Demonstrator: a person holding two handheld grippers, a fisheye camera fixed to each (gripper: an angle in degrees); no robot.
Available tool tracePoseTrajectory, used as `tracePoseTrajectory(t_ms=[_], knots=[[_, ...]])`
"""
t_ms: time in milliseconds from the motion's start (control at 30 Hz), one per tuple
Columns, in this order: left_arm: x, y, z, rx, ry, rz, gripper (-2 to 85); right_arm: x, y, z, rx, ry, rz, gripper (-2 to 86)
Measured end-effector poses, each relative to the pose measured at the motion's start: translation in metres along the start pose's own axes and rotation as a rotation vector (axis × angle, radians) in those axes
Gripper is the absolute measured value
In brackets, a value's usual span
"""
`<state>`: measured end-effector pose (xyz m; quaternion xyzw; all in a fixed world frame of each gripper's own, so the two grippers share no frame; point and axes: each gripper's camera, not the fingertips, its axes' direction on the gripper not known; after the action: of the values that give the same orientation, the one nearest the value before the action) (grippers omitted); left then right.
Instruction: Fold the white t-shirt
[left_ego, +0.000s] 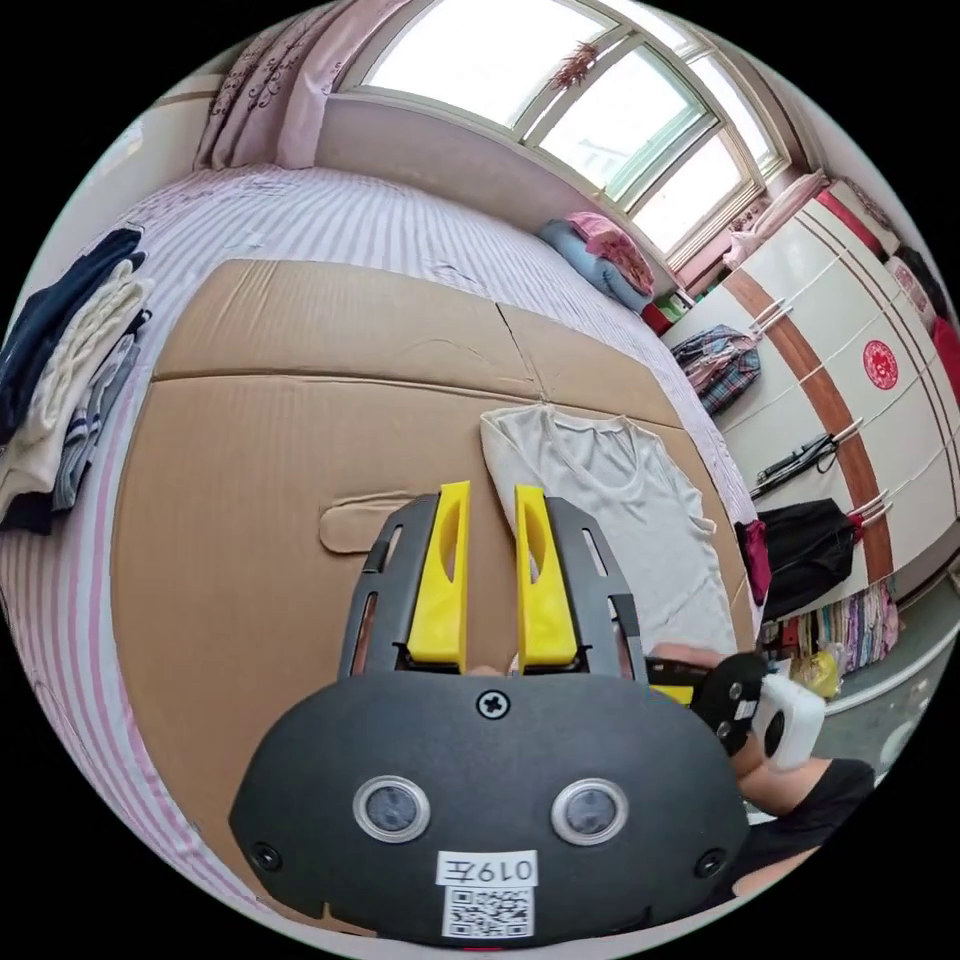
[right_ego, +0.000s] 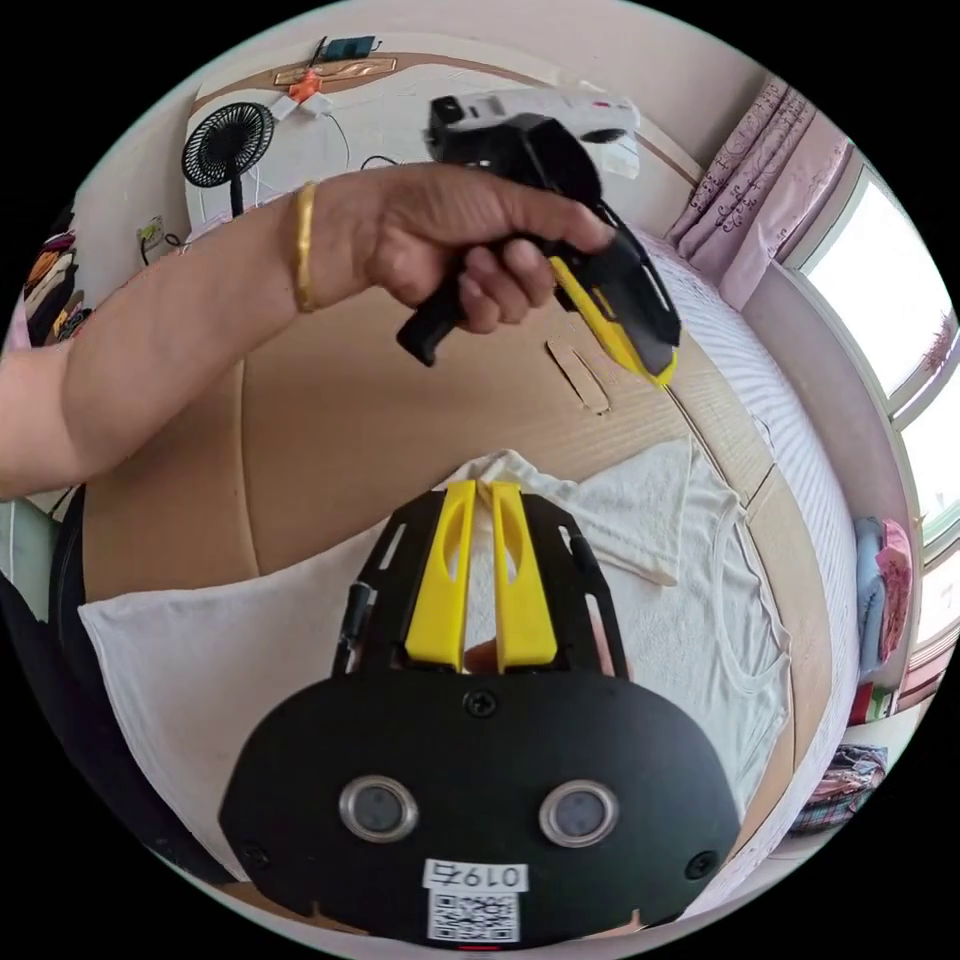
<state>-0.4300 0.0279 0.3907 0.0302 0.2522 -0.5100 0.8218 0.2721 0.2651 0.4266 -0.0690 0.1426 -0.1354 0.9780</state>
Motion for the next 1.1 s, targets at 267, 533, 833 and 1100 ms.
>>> tracePoseTrajectory(t_ms=[267,533,833,1100], knots=[[-0.025,-0.079,0.074,-0.095,0.023,-0.012,7.6,-0.001,0.010,0.004,0.001,-0.012,0.033,1.1],[-0.015,-0.121,0.110,-0.215,0.132,0.051,7.4,-0.001,0.027,0.008,0.005,-0.067,0.063,0.9],[0.029,-0.152,0.139,-0.396,0.064,0.162,2.1,-0.031,0.053,0.011,0.002,-0.007,0.052,0.7],[0.081,-0.166,0.134,-0.392,-0.225,0.288,1.1,-0.084,0.086,0.014,-0.007,0.158,-0.034,0.3]])
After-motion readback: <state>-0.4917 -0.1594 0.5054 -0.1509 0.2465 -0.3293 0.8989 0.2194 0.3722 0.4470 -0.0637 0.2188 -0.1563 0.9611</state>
